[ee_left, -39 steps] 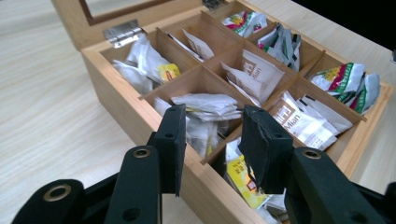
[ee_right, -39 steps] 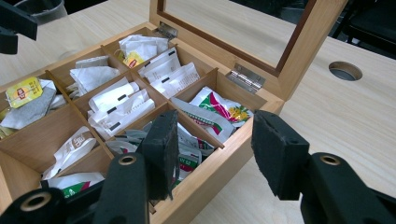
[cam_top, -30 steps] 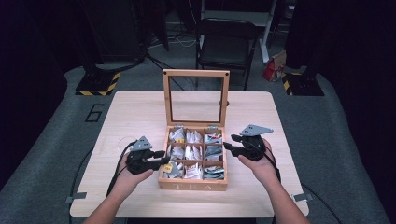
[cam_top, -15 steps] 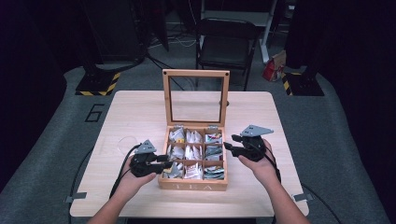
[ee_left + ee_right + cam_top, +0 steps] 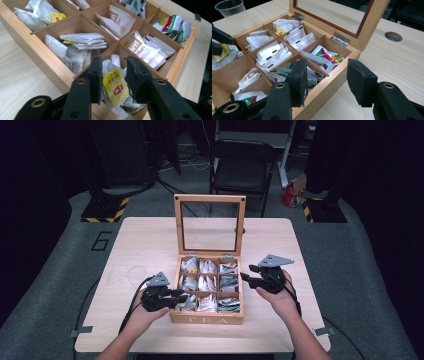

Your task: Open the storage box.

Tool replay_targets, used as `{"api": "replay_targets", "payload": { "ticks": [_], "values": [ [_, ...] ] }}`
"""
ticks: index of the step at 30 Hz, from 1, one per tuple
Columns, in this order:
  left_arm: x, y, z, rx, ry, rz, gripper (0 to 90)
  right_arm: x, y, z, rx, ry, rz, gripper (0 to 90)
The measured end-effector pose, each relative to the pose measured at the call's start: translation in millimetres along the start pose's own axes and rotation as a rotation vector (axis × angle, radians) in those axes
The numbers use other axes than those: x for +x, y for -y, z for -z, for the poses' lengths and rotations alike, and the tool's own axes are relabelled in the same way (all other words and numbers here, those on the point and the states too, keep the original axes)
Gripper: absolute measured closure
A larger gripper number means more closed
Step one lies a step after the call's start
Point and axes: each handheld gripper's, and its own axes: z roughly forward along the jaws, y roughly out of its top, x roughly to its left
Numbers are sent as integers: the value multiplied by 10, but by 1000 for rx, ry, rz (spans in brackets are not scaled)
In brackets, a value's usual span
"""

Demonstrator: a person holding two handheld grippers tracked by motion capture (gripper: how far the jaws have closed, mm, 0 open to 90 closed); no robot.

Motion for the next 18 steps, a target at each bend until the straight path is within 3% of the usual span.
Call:
{"api": "replay_targets", "payload": {
  "ticks": [4, 11, 18],
  "values": [
    [-20, -1, -2, 0, 20, 2, 723, -6, 5, 0, 1, 0, 3, 508],
    [-32, -10, 13, -6, 6, -16, 845, -2, 12, 0, 1, -1, 1, 509],
    [-62, -49, 64, -16, 16, -31, 874, -2, 28, -7, 1, -3, -1, 510]
  ]
}}
